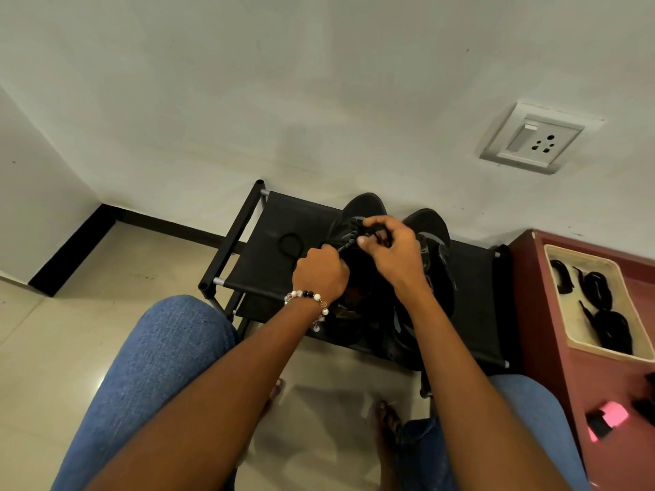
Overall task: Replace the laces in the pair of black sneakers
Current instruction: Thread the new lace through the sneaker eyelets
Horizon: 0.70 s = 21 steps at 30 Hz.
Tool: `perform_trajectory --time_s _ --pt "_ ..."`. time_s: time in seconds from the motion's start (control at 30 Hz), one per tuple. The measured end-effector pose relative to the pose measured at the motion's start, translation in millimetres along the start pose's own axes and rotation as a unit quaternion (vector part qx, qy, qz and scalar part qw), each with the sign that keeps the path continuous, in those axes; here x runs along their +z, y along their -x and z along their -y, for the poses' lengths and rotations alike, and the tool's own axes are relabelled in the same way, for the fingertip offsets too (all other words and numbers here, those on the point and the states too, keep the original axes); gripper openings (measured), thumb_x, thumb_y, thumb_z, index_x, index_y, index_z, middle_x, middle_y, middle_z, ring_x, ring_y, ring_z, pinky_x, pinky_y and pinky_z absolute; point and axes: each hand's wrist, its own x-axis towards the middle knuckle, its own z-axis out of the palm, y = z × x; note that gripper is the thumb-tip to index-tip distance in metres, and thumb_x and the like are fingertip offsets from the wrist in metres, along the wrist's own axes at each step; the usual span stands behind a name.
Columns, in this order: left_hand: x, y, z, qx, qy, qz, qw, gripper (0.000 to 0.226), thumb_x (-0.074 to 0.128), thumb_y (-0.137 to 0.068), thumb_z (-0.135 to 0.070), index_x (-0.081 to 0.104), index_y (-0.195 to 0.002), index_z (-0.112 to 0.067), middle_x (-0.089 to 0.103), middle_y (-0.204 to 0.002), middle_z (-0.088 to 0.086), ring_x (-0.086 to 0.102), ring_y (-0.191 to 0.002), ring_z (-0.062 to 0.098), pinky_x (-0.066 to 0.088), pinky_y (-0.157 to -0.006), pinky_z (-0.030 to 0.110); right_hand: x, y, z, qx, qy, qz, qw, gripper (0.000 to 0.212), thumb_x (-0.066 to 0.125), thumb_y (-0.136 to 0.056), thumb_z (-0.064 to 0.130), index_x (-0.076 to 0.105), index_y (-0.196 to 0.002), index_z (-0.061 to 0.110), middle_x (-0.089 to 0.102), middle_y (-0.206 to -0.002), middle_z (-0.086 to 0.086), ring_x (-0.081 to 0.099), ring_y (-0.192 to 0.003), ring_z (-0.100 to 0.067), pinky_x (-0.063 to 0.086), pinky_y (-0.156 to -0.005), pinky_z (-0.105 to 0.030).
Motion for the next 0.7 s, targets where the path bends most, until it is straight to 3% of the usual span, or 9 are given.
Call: perform_trajectory --time_s 0.1,0.17,0.27,0.37,0.47,0.57,0.7 --pt "-0.4 -0.2 0.4 0.001 0.006 0.001 1.0 0.033 0.042 -0.097 -0.029 0.057 -0.107 -0.002 0.063 -0.103 0.02 0.061 -0.093 0.042 0.047 -0.069 0.039 7.3 -3.2 -7.1 -0.113 0.273 0.047 0.954 0.03 0.075 -0.082 0.016 0.068 -0.111 0.015 0.059 -0.11 -0.007 0.056 -0.102 -0.019 0.047 -0.09 -0.03" --pt "0.3 -0.5 1.0 0.003 0.007 0.004 1.0 0.032 0.042 -0.097 -0.029 0.057 -0.105 -0.002 0.064 -0.102 0.019 0.062 -0.09 0.041 0.051 -0.071 0.041 10.9 -2.3 -7.7 -0.135 0.335 0.034 0.932 0.027 0.071 -0.087 0.022 0.068 -0.112 0.01 0.056 -0.115 -0.008 0.053 -0.108 -0.022 0.044 -0.087 -0.031" --pt "0.7 -0.2 1.0 0.005 0.003 0.003 1.0 0.031 0.042 -0.098 -0.03 0.056 -0.104 -0.002 0.063 -0.102 0.019 0.062 -0.09 0.041 0.046 -0.066 0.038 13.7 -0.9 -6.5 -0.152 0.339 0.0 0.928 0.021 0.067 -0.09 0.025 0.073 -0.098 0.007 0.063 -0.103 -0.008 0.06 -0.094 -0.023 0.048 -0.078 -0.032" --pt "-0.4 0.3 0.1 0.003 0.0 0.001 1.0 0.032 0.041 -0.098 -0.029 0.055 -0.106 -0.001 0.062 -0.104 0.02 0.061 -0.094 0.043 0.044 -0.068 0.039 10.7 -0.7 -4.7 -0.063 0.227 -0.044 0.971 0.018 0.069 -0.086 0.023 0.073 -0.08 0.006 0.07 -0.08 -0.008 0.065 -0.079 -0.023 0.053 -0.075 -0.034" --pt "-2.2 1.6 -1.4 0.001 0.002 0.004 1.0 0.031 0.041 -0.097 -0.028 0.057 -0.106 -0.002 0.062 -0.104 0.019 0.061 -0.093 0.042 0.046 -0.068 0.038 1.7 -3.7 -1.7 0.098 -0.014 -0.086 0.991 0.019 0.062 -0.087 0.011 0.068 -0.072 0.0 0.071 -0.074 -0.012 0.071 -0.077 -0.027 0.059 -0.076 -0.042" --pt "-3.6 2.7 -3.0 -0.003 0.0 0.005 1.0 0.032 0.041 -0.097 -0.027 0.057 -0.109 -0.003 0.063 -0.106 0.019 0.061 -0.094 0.042 0.046 -0.07 0.039 -5.3 -5.7 4.7 0.241 -0.259 -0.109 0.929 0.021 0.049 -0.088 0.002 0.058 -0.07 0.003 0.065 -0.072 -0.016 0.07 -0.074 -0.032 0.059 -0.083 -0.047" --pt "-6.0 4.4 -3.8 -0.006 -0.003 0.005 1.0 0.032 0.041 -0.098 -0.026 0.057 -0.111 -0.002 0.062 -0.108 0.02 0.059 -0.098 0.043 0.042 -0.069 0.037 -15.3 -5.4 6.9 0.298 -0.411 -0.122 0.853 0.023 0.041 -0.091 0.006 0.047 -0.069 0.008 0.061 -0.077 -0.02 0.07 -0.079 -0.037 0.056 -0.084 -0.053"
